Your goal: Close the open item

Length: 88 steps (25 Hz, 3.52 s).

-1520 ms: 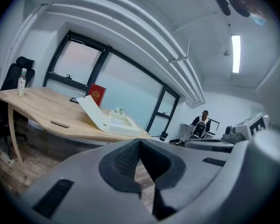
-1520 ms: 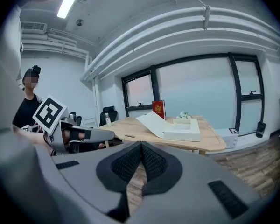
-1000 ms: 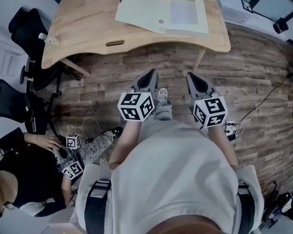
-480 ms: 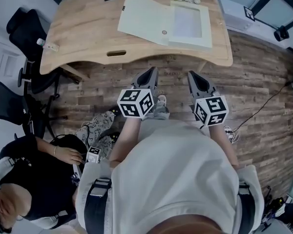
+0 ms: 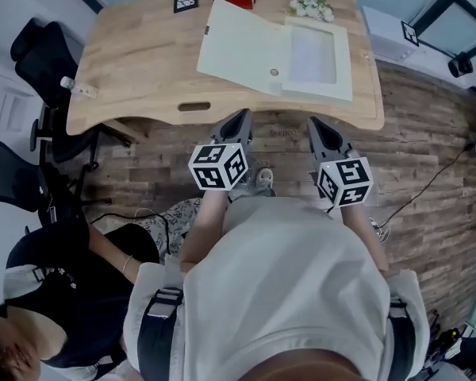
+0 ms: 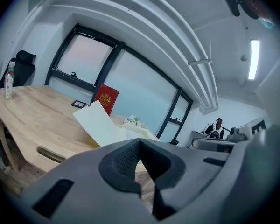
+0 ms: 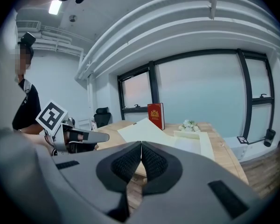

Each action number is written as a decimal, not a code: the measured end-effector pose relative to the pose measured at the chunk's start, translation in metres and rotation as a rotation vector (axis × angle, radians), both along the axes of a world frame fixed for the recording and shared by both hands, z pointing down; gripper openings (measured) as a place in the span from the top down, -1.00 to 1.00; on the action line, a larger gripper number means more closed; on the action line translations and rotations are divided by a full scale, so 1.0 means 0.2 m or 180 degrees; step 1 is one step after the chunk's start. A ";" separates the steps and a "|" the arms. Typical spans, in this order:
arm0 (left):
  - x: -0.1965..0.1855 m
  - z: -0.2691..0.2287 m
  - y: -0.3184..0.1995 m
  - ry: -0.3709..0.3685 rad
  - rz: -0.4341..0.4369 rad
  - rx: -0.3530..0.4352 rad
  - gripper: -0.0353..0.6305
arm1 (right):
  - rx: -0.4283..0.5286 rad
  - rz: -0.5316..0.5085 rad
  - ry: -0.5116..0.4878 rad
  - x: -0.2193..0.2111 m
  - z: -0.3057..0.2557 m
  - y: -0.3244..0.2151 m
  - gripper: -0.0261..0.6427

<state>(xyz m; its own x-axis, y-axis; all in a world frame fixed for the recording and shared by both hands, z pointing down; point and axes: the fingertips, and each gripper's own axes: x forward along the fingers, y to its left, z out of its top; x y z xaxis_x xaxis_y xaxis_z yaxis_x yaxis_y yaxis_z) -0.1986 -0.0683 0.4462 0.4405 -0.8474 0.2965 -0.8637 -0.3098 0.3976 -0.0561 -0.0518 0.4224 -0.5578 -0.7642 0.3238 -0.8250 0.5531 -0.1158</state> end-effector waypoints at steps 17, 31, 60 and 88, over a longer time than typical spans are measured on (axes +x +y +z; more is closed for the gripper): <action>-0.12 0.03 -0.46 -0.0073 0.0039 -0.0037 0.83 | 0.0016 0.0149 0.0016 -0.04 0.03 -0.40 0.86; -0.34 0.01 -0.66 -0.0246 -0.0192 -0.0059 0.83 | 0.0014 0.0033 -0.0055 -0.13 0.04 -0.56 0.87; -0.75 0.05 -1.09 -0.0678 -0.0355 -0.0455 0.83 | -0.0039 -0.0575 -0.0027 -0.11 0.09 -0.85 0.87; -0.76 0.31 -1.48 -0.0168 0.0255 -0.1125 0.62 | -0.0134 -0.0818 0.0078 -0.15 0.15 -1.03 0.87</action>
